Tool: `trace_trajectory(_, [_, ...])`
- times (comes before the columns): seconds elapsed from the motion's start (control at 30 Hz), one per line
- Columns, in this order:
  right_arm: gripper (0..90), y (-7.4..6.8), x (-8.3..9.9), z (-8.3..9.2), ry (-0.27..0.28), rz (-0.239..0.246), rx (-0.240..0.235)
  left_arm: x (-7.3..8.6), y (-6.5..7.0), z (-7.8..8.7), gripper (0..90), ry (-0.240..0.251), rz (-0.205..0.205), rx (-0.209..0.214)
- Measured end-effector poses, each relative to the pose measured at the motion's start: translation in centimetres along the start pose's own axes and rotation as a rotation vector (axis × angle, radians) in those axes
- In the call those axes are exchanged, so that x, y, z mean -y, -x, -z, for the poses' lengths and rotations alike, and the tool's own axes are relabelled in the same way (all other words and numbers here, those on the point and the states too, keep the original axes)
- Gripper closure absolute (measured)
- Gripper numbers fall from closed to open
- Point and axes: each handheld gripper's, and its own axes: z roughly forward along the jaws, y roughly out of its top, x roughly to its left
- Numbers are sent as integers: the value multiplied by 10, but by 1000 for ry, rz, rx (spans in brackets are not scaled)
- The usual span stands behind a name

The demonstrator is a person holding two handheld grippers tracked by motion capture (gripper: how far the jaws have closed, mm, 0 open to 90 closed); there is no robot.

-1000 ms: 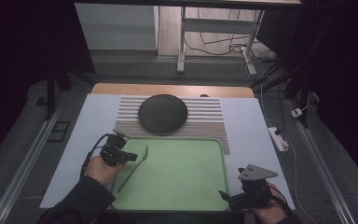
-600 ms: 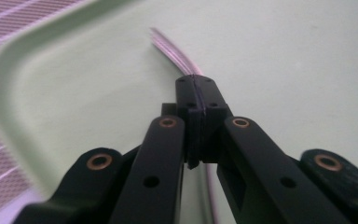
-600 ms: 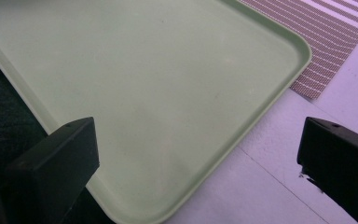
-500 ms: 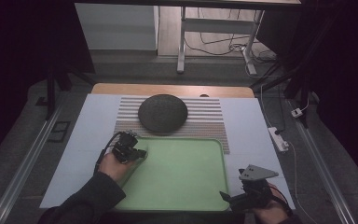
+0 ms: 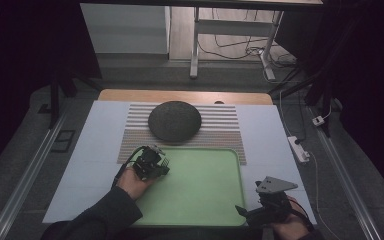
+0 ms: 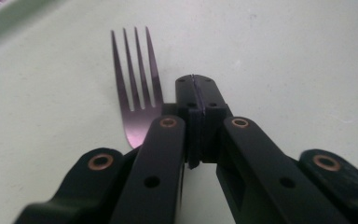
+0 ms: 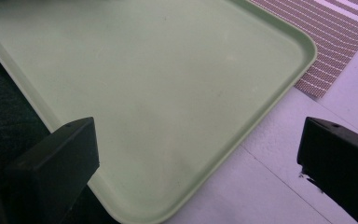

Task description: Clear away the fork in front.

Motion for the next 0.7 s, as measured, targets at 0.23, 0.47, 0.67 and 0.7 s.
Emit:
trace_trajectory(0.23, [0, 1, 0, 0, -2, -2, -5, 2, -5, -3, 891, -1, 12, -37])
trace_trajectory(0.47, [0, 1, 0, -1, -7, -8, -11, 6, -21, 3, 890, 4, 75, -74])
trace_trajectory(0.67, [0, 1, 0, -1, -7, -9, -12, 11, -37, 10, 889, 7, 128, -105])
trace_trajectory(0.7, [0, 1, 0, -1, -7, -9, -12, 12, -39, 11, 889, 7, 135, -109])
